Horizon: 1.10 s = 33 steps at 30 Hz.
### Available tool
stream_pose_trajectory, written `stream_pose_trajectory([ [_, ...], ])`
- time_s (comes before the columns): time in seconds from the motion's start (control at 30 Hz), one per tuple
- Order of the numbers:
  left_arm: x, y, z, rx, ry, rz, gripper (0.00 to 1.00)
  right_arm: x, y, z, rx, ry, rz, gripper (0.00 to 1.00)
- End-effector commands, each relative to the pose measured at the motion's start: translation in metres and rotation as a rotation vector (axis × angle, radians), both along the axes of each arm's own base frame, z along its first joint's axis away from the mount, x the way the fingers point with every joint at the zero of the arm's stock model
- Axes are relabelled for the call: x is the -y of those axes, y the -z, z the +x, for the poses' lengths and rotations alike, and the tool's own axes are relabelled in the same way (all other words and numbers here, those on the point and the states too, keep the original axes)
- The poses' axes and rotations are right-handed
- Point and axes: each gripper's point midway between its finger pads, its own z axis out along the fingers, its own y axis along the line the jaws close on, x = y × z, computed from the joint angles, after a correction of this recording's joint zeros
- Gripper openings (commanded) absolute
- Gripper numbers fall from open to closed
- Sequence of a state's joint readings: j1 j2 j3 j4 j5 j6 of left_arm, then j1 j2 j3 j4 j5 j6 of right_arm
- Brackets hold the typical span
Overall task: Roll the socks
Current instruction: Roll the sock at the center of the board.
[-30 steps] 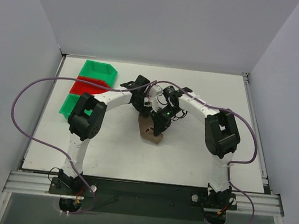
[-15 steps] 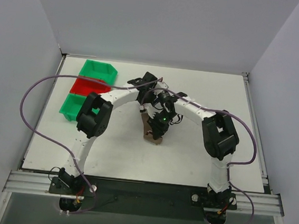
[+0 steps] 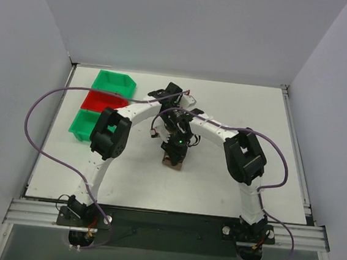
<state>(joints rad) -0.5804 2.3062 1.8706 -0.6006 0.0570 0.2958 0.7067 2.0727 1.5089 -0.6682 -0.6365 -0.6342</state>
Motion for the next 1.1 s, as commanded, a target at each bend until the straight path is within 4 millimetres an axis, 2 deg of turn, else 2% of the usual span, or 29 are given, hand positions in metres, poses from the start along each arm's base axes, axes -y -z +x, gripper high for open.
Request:
stream_pose_trajectory([
  [0.0,-0.028,0.028,-0.029,-0.106,0.016,0.145,0.76,0.000,0.003,-0.028,-0.179,-0.009,-0.060,0.00],
  [0.03,-0.025,0.028,-0.031,-0.116,0.027,0.129,0.76,-0.002,-0.001,-0.029,-0.203,-0.009,-0.060,0.00],
  [0.2,-0.025,0.015,-0.032,-0.124,0.012,0.053,0.93,-0.002,0.009,-0.032,-0.253,-0.009,-0.087,0.00],
  [0.3,-0.026,0.005,-0.029,-0.119,0.007,0.020,0.97,-0.002,0.012,-0.032,-0.273,0.008,-0.096,0.00],
  [0.5,-0.020,-0.018,-0.021,-0.085,0.017,-0.031,0.97,-0.001,0.020,-0.032,-0.294,0.030,-0.125,0.00],
  [0.73,-0.015,-0.067,-0.005,-0.053,-0.040,-0.199,0.97,-0.001,0.023,-0.031,-0.304,0.040,-0.132,0.00],
  [0.87,-0.026,-0.092,0.015,-0.014,-0.115,-0.257,0.97,0.001,0.027,-0.030,-0.307,0.048,-0.146,0.00],
  [1.0,-0.040,-0.092,0.025,-0.037,-0.211,-0.241,0.97,0.001,0.027,-0.024,-0.283,0.059,-0.151,0.00],
  [1.03,-0.043,-0.096,0.025,-0.038,-0.243,-0.254,0.97,0.000,0.027,-0.022,-0.281,0.067,-0.156,0.00],
  [1.07,-0.044,-0.103,0.035,0.009,-0.253,-0.295,0.97,0.000,0.026,-0.021,-0.277,0.070,-0.154,0.00],
])
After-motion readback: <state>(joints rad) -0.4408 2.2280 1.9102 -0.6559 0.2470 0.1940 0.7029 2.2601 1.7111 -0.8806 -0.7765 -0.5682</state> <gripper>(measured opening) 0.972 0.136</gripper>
